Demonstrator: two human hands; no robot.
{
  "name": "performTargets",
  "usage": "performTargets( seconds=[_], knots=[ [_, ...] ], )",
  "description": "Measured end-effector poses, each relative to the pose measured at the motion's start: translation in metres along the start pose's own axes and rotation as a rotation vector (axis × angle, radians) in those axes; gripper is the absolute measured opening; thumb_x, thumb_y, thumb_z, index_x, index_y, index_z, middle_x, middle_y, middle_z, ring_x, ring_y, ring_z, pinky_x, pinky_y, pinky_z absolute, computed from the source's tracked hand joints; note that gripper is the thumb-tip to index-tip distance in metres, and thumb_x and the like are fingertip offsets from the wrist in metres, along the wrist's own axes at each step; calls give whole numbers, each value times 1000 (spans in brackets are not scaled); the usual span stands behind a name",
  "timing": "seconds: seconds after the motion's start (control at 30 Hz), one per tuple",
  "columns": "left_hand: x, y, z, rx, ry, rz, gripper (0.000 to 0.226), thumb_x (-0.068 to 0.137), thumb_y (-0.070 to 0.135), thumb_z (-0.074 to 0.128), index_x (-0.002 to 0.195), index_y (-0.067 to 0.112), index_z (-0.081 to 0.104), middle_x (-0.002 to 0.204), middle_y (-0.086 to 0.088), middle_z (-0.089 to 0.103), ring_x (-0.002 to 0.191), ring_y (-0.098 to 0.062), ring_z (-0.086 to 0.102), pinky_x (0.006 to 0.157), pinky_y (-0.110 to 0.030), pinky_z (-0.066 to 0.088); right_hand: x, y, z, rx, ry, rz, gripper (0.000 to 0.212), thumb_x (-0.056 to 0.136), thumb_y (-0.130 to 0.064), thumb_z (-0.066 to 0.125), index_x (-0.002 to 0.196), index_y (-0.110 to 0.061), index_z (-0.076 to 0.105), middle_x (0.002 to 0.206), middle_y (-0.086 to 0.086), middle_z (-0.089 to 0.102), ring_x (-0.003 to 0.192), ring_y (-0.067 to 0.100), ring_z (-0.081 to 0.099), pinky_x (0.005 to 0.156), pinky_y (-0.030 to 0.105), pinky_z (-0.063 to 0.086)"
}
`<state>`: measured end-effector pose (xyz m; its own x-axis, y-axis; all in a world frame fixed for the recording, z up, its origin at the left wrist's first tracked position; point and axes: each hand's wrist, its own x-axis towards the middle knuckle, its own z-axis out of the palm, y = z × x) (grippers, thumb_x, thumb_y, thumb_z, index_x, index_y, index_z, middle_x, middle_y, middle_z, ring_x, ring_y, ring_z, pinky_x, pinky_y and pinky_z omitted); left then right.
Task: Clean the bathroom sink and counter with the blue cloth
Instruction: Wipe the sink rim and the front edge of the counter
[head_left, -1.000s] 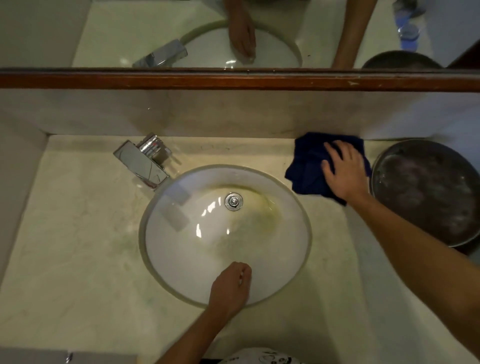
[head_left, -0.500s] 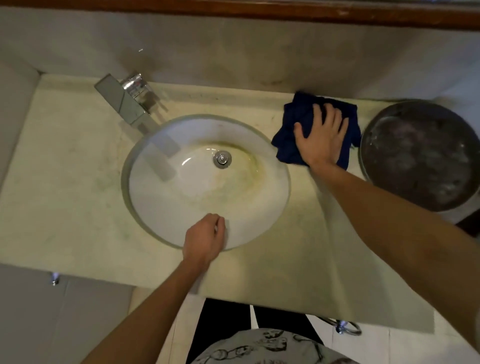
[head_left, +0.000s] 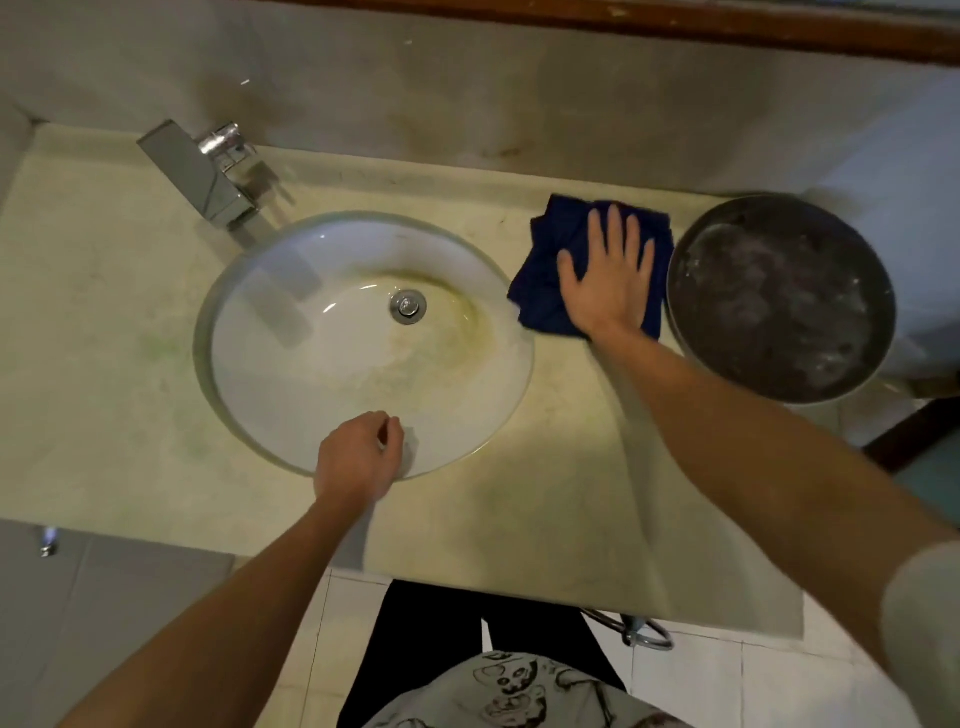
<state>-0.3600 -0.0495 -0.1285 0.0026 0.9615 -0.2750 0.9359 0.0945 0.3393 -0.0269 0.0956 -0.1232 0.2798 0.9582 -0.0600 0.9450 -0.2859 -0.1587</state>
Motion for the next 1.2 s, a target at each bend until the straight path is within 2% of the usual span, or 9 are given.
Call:
performTargets(
  seconds=[0.2, 0.4, 0.53, 0.7, 0.83, 0.93, 1.07, 1.2],
  knots=[
    [1, 0, 0, 18, 27, 32, 43, 103, 32, 45, 63, 18, 52, 56, 3, 50, 52, -18, 49, 53, -30, 31, 16, -5, 2, -15, 11, 75, 72, 102, -57, 22, 164, -20, 16, 171, 7, 13, 158, 30, 10, 127, 52, 6],
    [0, 0, -3, 29, 4, 70, 45, 103, 31, 44, 63, 15, 54, 56, -1, 53, 53, -21, 50, 54, -32, 36, -82, -4, 4, -4, 13, 5, 70, 103, -54, 26, 163, -18, 22, 170, 8, 18, 157, 30, 15, 127, 50, 9],
    [-2, 2, -6, 17, -16, 69, 45, 103, 30, 43, 62, 14, 52, 56, -5, 52, 53, -22, 48, 56, -32, 36, -156, 31, 2, 14, 4, -39, 66, 104, -50, 31, 162, -18, 27, 169, 7, 24, 156, 29, 19, 127, 48, 11],
    [-3, -2, -5, -16, -16, 82, 45, 103, 30, 42, 60, 15, 50, 55, -5, 51, 52, -23, 48, 54, -32, 34, -210, 100, -10, 14, -30, -73, 64, 106, -48, 34, 163, -22, 22, 171, 2, 17, 157, 26, 14, 127, 48, 12],
    [0, -5, -3, -14, -15, 74, 44, 101, 33, 41, 67, 11, 59, 61, -7, 56, 57, -26, 53, 57, -33, 41, -239, 163, -21, 9, -15, 9, 66, 105, -51, 31, 163, -20, 23, 171, 3, 18, 157, 27, 14, 127, 50, 13],
    [1, -4, -4, -15, -30, 70, 45, 99, 35, 40, 68, 10, 61, 63, -9, 58, 59, -30, 55, 60, -36, 47, -256, 186, -22, 23, 15, 123, 68, 105, -52, 31, 162, -16, 25, 169, 8, 22, 156, 31, 16, 126, 53, 15],
    [1, -3, -2, -24, -37, 74, 45, 99, 32, 39, 66, 7, 58, 60, -9, 56, 57, -29, 54, 57, -35, 44, -285, 167, -12, -25, 44, 252, 68, 105, -50, 32, 163, -16, 22, 170, 8, 19, 156, 33, 14, 126, 54, 14],
    [2, -3, -1, -24, -39, 100, 45, 100, 30, 38, 66, 7, 57, 60, -9, 56, 57, -28, 54, 57, -35, 40, -306, 125, -5, -45, 58, 299, 69, 104, -52, 30, 163, -18, 21, 171, 7, 17, 157, 30, 13, 126, 53, 13]
  ],
)
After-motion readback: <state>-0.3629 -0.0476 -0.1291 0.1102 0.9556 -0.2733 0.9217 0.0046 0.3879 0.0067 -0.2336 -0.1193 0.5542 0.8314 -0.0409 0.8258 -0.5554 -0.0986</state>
